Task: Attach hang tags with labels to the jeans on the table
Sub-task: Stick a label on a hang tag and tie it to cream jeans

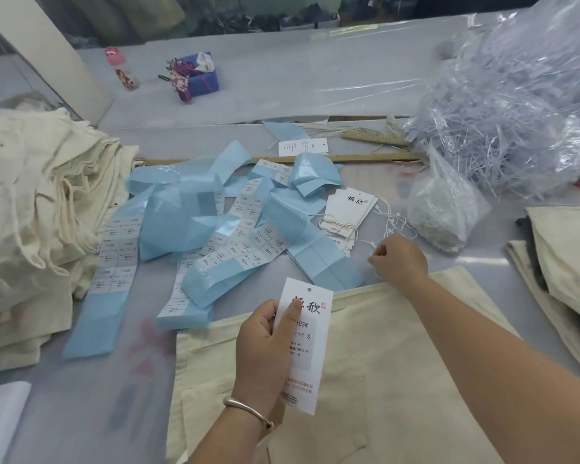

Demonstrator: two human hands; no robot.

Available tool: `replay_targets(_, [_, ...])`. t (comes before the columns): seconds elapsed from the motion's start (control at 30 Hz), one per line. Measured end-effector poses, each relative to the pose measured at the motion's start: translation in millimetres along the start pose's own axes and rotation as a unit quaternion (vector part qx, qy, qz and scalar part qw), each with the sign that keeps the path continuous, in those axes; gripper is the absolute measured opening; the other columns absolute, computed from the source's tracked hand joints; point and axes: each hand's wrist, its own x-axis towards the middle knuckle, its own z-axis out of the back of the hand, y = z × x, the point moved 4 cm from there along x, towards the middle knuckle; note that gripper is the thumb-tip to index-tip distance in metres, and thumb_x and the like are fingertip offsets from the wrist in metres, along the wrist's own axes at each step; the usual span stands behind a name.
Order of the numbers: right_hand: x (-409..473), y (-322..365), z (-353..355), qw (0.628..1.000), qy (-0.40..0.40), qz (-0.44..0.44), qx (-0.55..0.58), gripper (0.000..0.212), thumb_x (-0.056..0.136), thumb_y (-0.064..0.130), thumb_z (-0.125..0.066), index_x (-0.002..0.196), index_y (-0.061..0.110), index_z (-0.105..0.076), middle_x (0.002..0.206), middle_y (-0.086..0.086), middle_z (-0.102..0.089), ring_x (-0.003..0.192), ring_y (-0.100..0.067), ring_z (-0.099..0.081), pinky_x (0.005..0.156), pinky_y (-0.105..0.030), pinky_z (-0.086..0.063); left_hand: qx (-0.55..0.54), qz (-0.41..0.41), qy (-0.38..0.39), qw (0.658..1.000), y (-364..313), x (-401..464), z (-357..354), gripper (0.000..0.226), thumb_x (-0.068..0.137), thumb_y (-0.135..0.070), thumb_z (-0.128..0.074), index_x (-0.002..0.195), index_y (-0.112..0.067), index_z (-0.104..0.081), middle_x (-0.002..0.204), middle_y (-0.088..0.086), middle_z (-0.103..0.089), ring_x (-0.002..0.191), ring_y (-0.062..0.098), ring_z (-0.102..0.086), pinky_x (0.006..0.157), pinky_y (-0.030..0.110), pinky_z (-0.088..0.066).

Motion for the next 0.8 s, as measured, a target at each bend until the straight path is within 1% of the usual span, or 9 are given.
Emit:
replay_targets(0.1, [-5.8, 7.2, 28.6, 0.986, -0.089, 0.019, 0.136, 0.013, 0.083, 0.016, -0.066, 0.071, 0.013, -0.062, 0.073, -0.002, -0.062, 0.073, -0.021, -0.055, 0.062, -0.028, -0.035, -0.024, 0.014, -0.003, 1.0, -7.5, -2.4, 13.0, 0.038, 0.087, -0.039, -0.067, 0.07, -0.007, -0.056, 0.057, 0.0, -0.053, 0.052, 0.013, -0.044, 0.049, 0.023, -0.037])
replay_targets(0.13, [-9.6, 12.3, 39.9, 0.973, -0.117, 0.026, 0.196, 0.012, 0.084, 0.014, -0.067, 0.073, 0.011, -0.062, 0.073, -0.002, -0.061, 0.071, -0.021, -0.054, 0.063, -0.029, -0.036, -0.035, 0.024, 0.003, 0.999, -10.5, -2.2, 15.8, 0.036, 0.087, -0.038, -0.067, 0.074, -0.006, -0.058, 0.06, 0.003, -0.057, 0.055, 0.015, -0.048, 0.052, 0.027, -0.039])
replay_targets(0.2, [-21.3, 25.2, 59.0, 0.934, -0.136, 0.031, 0.328, 0.015, 0.084, 0.005, -0.067, 0.072, 0.011, -0.059, 0.07, -0.005, -0.063, 0.06, -0.017, -0.051, 0.057, -0.028, -0.038, -0.045, 0.038, 0.016, 0.998, -16.3, -1.1, 21.3, 0.03, 0.087, -0.035, -0.068, 0.078, -0.007, -0.062, 0.068, 0.007, -0.066, 0.059, 0.015, -0.057, 0.056, 0.032, -0.047])
replay_targets(0.33, [-52.0, 50.2, 78.7, 0.849, -0.072, -0.011, 0.524, 0.02, 0.09, -0.001, -0.06, 0.074, 0.01, -0.055, 0.064, -0.008, -0.063, 0.038, -0.008, -0.043, 0.039, -0.019, -0.035, -0.091, 0.058, 0.047, 0.993, -25.7, -4.2, 33.2, 0.027, 0.084, -0.035, -0.07, 0.084, -0.008, -0.067, 0.071, 0.001, -0.07, 0.059, 0.01, -0.062, 0.052, 0.023, -0.052])
replay_targets(0.43, [-81.3, 69.6, 81.7, 0.793, 0.027, -0.048, 0.607, 0.018, 0.092, -0.002, -0.057, 0.076, 0.008, -0.056, 0.058, -0.006, -0.049, 0.034, -0.006, -0.036, 0.035, -0.014, -0.028, -0.152, 0.099, 0.084, 0.98, -24.2, -11.8, 47.1, 0.03, 0.084, -0.036, -0.069, 0.091, -0.007, -0.068, 0.079, 0.005, -0.071, 0.065, 0.015, -0.063, 0.056, 0.029, -0.053])
replay_targets(0.5, [-105.8, 83.0, 80.0, 0.787, 0.078, -0.052, 0.61, 0.017, 0.09, 0.0, -0.059, 0.076, 0.01, -0.057, 0.05, 0.001, -0.038, 0.034, -0.005, -0.027, 0.034, -0.014, -0.021, -0.211, 0.115, 0.135, 0.961, -23.6, -20.3, 56.9, 0.027, 0.082, -0.035, -0.07, 0.095, -0.011, -0.073, 0.092, 0.009, -0.073, 0.076, 0.018, -0.066, 0.067, 0.035, -0.055])
replay_targets(0.57, [-134.0, 97.6, 76.5, 0.796, 0.112, -0.042, 0.593, 0.012, 0.085, 0.002, -0.064, 0.076, 0.01, -0.062, 0.048, 0.004, -0.033, 0.037, -0.006, -0.022, 0.036, -0.016, -0.016, -0.239, 0.105, 0.182, 0.948, -25.4, -29.8, 68.5, 0.025, 0.079, -0.031, -0.07, 0.096, -0.013, -0.075, 0.101, 0.011, -0.073, 0.085, 0.018, -0.067, 0.073, 0.032, -0.057])
replay_targets(0.67, [-175.3, 121.3, 69.8, 0.791, 0.147, -0.022, 0.593, 0.005, 0.079, 0.004, -0.068, 0.079, 0.008, -0.067, 0.046, 0.006, -0.031, 0.04, -0.007, -0.019, 0.035, -0.017, -0.014, -0.266, 0.094, 0.218, 0.934, -25.5, -40.8, 86.2, 0.019, 0.083, -0.022, -0.066, 0.095, -0.013, -0.076, 0.103, 0.013, -0.072, 0.088, 0.019, -0.068, 0.074, 0.03, -0.057])
replay_targets(0.8, [-220.8, 147.4, 61.9, 0.808, 0.145, 0.006, 0.57, 0.008, 0.077, 0.005, -0.071, 0.085, 0.004, -0.07, 0.044, 0.007, -0.025, 0.04, -0.008, -0.016, 0.033, -0.016, -0.015, -0.32, 0.096, 0.205, 0.92, -26.4, -48.1, 114.6, 0.017, 0.081, -0.016, -0.065, 0.091, -0.009, -0.077, 0.097, 0.014, -0.072, 0.083, 0.019, -0.068, 0.069, 0.029, -0.058])
